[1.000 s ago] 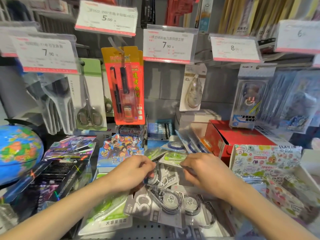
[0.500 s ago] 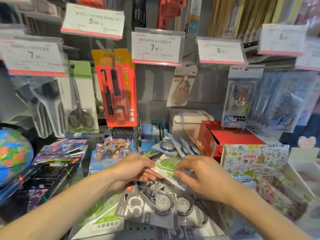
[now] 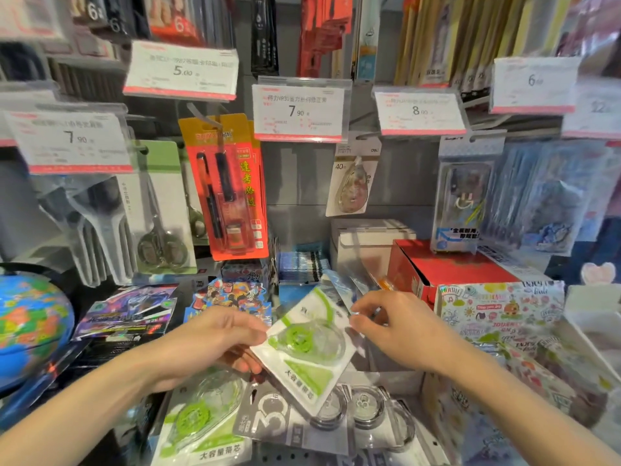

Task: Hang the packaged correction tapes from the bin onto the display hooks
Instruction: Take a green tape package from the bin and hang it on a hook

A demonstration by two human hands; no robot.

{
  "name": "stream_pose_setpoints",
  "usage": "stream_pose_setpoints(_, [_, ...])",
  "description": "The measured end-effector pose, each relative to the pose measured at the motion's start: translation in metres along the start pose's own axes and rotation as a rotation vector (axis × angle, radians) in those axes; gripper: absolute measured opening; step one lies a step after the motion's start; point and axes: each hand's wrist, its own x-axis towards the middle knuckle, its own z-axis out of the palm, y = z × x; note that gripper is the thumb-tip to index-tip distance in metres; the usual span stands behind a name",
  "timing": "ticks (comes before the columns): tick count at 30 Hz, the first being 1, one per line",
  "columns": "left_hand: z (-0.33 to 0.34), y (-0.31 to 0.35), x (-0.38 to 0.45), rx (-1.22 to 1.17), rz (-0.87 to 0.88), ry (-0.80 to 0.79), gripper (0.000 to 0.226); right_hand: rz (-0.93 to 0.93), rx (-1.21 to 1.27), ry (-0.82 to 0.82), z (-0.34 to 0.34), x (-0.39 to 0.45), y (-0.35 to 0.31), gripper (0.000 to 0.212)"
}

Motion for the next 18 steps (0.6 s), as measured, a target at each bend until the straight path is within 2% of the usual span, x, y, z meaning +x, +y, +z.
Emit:
stream_pose_setpoints(4, [-0.007, 0.006, -0.004, 0.024, 0.116, 0.077, 0.015, 0.056, 0.203, -0.012, 0.004, 0.006, -0.01, 0.022])
stream_pose_setpoints(12, [0.006, 0.013, 0.014, 0.136, 0.282, 0.195, 0.012, 0.192, 0.41, 0.122, 0.01, 0.033, -0.036, 0.073])
stream_pose_setpoints(15, [0.013, 0.016, 0.019, 0.195, 0.322, 0.186, 0.011, 0.256, 0.471, 0.182, 0.013, 0.041, -0.043, 0.085])
stream_pose_setpoints(18, [0.019, 0.015, 0.022, 0.255, 0.361, 0.172, 0.007, 0.292, 0.456, 0.237, 0.012, 0.045, -0.054, 0.083])
